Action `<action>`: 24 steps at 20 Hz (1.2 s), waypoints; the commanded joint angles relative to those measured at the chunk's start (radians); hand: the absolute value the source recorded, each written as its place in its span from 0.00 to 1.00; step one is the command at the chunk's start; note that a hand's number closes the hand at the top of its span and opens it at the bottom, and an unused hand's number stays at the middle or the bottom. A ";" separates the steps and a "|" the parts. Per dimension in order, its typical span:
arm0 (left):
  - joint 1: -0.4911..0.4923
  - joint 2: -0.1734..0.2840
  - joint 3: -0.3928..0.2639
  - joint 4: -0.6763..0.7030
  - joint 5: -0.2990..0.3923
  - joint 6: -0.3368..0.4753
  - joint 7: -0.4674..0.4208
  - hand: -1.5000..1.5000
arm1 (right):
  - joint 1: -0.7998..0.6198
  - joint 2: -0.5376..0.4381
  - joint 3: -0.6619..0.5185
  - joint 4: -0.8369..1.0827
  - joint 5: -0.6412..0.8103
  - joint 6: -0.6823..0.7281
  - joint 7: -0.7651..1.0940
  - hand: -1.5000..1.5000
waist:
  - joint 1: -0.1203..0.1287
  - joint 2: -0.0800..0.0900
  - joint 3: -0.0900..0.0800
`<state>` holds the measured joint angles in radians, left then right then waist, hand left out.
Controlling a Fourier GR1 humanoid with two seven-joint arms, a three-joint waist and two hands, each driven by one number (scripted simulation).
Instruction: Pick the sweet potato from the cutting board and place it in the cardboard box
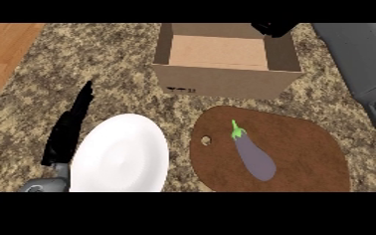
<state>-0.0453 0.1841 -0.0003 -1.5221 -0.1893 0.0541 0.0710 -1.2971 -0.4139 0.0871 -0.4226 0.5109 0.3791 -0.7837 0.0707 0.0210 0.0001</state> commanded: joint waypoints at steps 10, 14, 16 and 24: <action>-0.010 -0.019 -0.011 -0.028 -0.023 0.016 0.041 0.50 | -0.057 0.251 0.091 0.201 0.126 -0.113 0.041 1.00 | -0.015 -0.001 0.000; 0.015 -0.014 -0.012 -0.030 -0.032 0.014 0.029 0.50 | -0.069 0.277 0.065 0.270 0.117 -0.114 0.087 0.00 | -0.006 0.004 0.000; -0.028 0.000 0.013 0.000 -0.006 -0.008 0.032 0.50 | -0.060 0.316 0.060 0.278 0.117 -0.146 0.097 0.00 | -0.012 0.004 -0.001; -0.002 0.000 0.013 -0.024 -0.005 -0.012 0.005 0.50 | -0.090 0.320 -0.151 0.309 -0.084 -0.094 0.124 0.00 | -0.003 0.007 0.000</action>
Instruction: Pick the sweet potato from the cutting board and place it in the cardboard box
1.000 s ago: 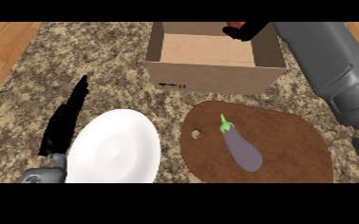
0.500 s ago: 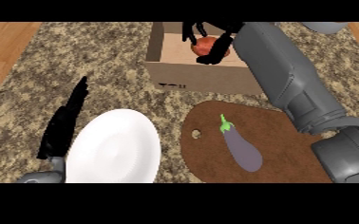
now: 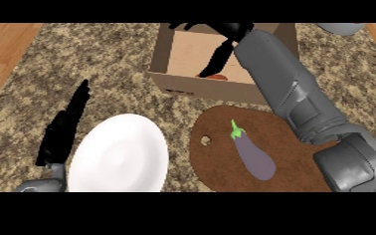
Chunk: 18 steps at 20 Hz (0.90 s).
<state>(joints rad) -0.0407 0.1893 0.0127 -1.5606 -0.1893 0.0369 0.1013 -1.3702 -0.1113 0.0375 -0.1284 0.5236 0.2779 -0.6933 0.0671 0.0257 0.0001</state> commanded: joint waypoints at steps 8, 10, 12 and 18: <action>-0.013 -0.013 -0.018 0.012 -0.012 -0.001 -0.001 0.50 | -0.072 -0.136 -0.296 0.070 -0.285 0.174 0.133 0.00 | 0.026 0.016 0.001; -0.038 -0.022 -0.018 0.021 -0.034 0.027 -0.012 0.50 | -0.041 -0.162 -0.336 0.074 -0.323 0.138 0.133 0.00 | 0.015 0.017 0.001; -0.062 -0.015 -0.013 0.052 -0.020 0.005 -0.006 0.50 | -0.088 -0.220 -0.359 0.077 -0.345 0.164 0.196 0.00 | 0.022 0.024 0.000; -0.068 -0.006 -0.016 0.024 -0.011 -0.013 -0.016 0.50 | -0.029 -0.378 -0.399 0.085 -0.380 0.174 0.219 0.00 | 0.048 0.044 0.002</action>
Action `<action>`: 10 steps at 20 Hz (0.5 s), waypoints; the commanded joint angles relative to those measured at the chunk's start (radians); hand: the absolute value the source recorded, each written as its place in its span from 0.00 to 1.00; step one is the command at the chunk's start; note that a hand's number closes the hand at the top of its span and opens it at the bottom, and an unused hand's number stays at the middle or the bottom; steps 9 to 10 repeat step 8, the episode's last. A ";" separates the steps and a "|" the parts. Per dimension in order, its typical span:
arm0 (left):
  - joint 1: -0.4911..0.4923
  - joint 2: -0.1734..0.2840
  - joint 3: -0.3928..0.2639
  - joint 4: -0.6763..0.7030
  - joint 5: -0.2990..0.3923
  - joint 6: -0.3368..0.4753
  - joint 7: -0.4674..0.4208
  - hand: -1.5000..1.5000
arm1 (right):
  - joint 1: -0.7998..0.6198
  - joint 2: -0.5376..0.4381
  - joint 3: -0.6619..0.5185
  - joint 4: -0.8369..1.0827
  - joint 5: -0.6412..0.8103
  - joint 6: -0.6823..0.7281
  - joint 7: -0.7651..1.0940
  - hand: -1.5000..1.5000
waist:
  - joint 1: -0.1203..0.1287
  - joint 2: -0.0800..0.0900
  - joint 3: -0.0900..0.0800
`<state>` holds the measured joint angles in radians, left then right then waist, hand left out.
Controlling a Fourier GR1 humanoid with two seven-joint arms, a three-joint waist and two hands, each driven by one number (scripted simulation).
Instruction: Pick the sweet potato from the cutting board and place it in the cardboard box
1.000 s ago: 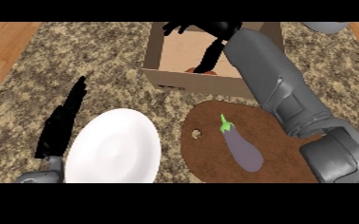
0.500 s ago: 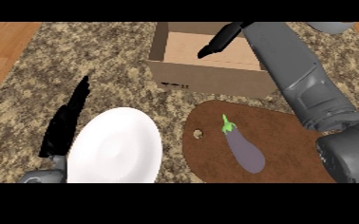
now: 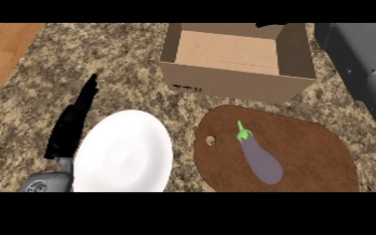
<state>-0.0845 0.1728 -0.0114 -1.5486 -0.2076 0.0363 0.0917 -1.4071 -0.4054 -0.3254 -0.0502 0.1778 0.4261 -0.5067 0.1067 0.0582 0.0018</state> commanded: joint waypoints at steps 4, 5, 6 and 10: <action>-0.003 -0.009 -0.011 -0.002 0.001 -0.004 -0.009 0.50 | 0.059 -0.165 -0.039 -0.011 -0.036 0.103 -0.013 0.00 | 0.026 0.028 0.004; -0.004 0.000 0.000 -0.006 0.012 -0.013 -0.012 0.50 | 0.067 -0.164 -0.036 -0.011 -0.033 0.098 -0.013 0.00 | 0.036 0.026 0.004; -0.026 -0.009 -0.010 -0.009 -0.005 0.002 -0.001 0.50 | 0.060 -0.184 -0.038 -0.013 -0.035 0.130 -0.008 0.00 | 0.030 0.026 0.005; -0.023 -0.006 -0.006 -0.011 0.003 -0.005 -0.006 0.50 | 0.070 -0.217 -0.028 -0.020 -0.023 0.159 -0.011 0.00 | 0.040 0.029 0.005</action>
